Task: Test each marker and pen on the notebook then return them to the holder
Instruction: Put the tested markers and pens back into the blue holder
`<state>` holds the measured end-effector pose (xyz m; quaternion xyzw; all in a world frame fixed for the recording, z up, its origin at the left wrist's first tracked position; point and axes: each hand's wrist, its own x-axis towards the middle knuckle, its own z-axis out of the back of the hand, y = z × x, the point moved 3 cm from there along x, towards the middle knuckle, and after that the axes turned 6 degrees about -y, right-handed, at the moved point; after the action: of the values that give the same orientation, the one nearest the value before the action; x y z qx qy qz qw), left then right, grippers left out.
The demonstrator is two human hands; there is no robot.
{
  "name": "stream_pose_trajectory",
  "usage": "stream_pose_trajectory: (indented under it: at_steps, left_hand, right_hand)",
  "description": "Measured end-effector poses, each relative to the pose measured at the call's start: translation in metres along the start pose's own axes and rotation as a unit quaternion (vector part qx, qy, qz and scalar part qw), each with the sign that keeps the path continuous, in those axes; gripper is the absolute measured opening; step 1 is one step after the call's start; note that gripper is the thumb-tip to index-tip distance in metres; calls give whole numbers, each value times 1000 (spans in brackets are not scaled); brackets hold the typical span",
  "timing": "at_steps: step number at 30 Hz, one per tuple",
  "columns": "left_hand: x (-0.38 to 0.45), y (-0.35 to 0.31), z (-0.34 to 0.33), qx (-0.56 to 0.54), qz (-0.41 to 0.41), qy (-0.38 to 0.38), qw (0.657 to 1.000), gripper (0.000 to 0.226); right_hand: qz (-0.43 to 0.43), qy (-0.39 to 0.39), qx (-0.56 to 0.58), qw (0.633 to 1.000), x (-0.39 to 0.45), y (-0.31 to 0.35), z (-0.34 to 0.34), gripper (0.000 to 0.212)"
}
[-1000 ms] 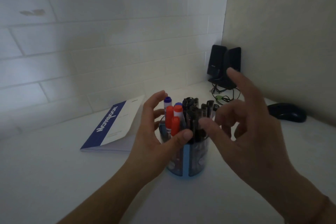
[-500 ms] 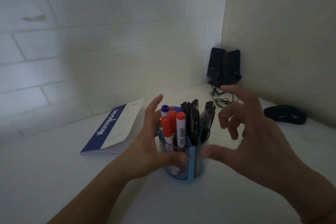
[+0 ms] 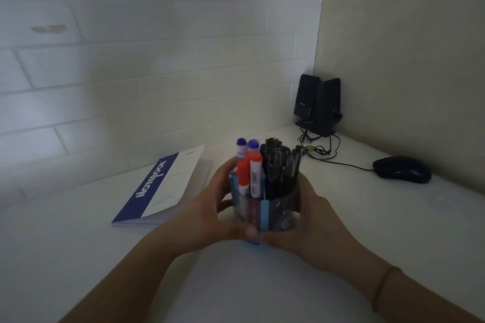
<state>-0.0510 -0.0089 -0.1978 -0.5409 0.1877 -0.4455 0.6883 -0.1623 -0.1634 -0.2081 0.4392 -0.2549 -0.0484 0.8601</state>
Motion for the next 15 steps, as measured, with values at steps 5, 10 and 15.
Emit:
stream_pose_trajectory:
  at_steps: [5,10,15]
  left_hand:
    - [1,-1,0,9,-16,-43,999,117]
    - [-3,-3,2,145,12,-159,976,120]
    - [0,-18,7,353,36,-189,916,86]
  right_hand:
    - [-18,-13,13,1000,2,1,-3,94]
    - [-51,-15,-24,998,8,-16,-10,113]
    - [-87,-12,-126,988,61,-33,-20,119]
